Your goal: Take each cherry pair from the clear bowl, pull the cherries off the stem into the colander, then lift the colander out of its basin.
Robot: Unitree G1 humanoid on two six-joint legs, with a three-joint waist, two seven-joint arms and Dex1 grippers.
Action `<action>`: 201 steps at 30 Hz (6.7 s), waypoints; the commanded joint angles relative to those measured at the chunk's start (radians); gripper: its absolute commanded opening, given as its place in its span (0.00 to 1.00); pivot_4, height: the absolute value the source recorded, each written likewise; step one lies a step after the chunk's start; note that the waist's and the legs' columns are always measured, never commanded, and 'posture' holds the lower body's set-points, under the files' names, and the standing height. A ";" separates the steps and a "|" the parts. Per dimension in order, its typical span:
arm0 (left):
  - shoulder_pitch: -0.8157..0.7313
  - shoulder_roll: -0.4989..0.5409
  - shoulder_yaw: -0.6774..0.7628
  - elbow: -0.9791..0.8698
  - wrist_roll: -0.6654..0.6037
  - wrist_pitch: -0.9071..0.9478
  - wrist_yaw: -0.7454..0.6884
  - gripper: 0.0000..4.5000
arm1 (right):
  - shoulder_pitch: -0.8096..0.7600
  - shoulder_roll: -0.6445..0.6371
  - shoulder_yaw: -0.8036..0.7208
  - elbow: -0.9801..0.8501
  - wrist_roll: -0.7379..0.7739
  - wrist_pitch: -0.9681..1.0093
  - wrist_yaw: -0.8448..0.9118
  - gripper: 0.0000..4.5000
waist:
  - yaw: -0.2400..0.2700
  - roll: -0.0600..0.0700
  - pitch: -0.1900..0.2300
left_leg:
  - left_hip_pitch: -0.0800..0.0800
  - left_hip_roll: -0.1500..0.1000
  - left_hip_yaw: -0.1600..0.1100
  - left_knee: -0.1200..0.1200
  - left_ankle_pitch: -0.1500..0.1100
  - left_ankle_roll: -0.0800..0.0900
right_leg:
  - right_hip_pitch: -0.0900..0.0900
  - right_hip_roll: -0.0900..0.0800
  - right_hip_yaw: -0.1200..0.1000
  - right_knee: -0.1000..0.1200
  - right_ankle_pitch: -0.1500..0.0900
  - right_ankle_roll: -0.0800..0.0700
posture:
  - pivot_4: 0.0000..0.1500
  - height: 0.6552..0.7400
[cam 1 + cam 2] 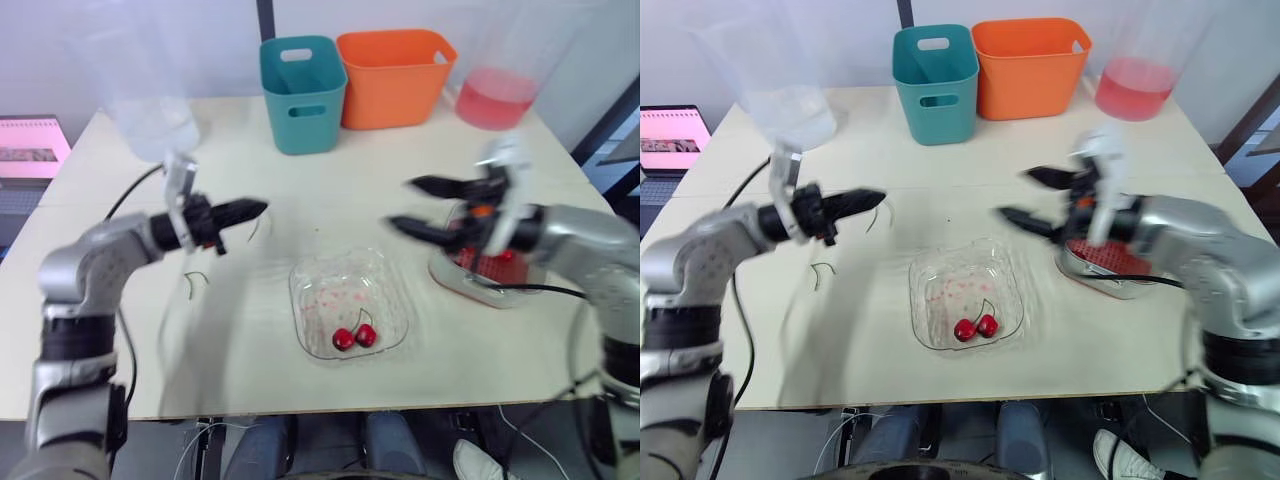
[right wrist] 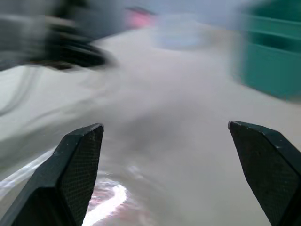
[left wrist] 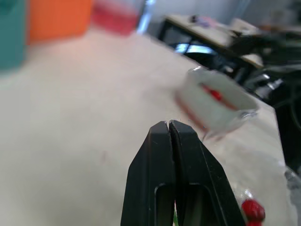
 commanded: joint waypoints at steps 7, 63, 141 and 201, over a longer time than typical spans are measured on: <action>0.208 0.059 0.082 -0.036 0.000 0.006 0.053 0.00 | -0.093 0.109 0.358 -0.067 -0.204 -0.074 0.041 0.99 | 0.055 -0.001 0.000 | 0.000 -0.006 0.000 0.001 -0.003 0.001 | -0.003 -0.005 0.003 -0.001 0.000 0.000 | 1.00 1.00; 0.094 0.297 -0.272 -0.612 0.031 -0.163 -0.164 0.64 | -0.427 -0.112 0.873 0.185 -0.946 -0.342 0.723 0.49 | 0.030 0.000 0.001 | -0.001 -0.005 0.008 -0.002 -0.002 -0.001 | -0.005 -0.004 0.009 0.000 0.000 0.000 | 1.00 1.00; 0.108 0.376 -0.267 -0.581 0.099 -0.197 -0.235 0.64 | -0.407 0.134 0.725 0.284 -1.111 -0.606 0.725 0.16 | 0.030 0.000 0.001 | -0.001 0.007 0.011 0.001 -0.004 -0.009 | -0.008 0.012 0.015 0.001 0.002 -0.003 | 1.00 1.00; 0.120 0.391 -0.266 -0.494 0.198 -0.264 -0.246 0.64 | -0.236 0.166 0.650 0.139 -0.721 0.349 0.133 0.35 | 0.029 0.000 0.001 | -0.001 0.008 0.012 0.001 -0.006 -0.006 | -0.009 0.011 0.016 0.001 0.002 -0.004 | 1.00 1.00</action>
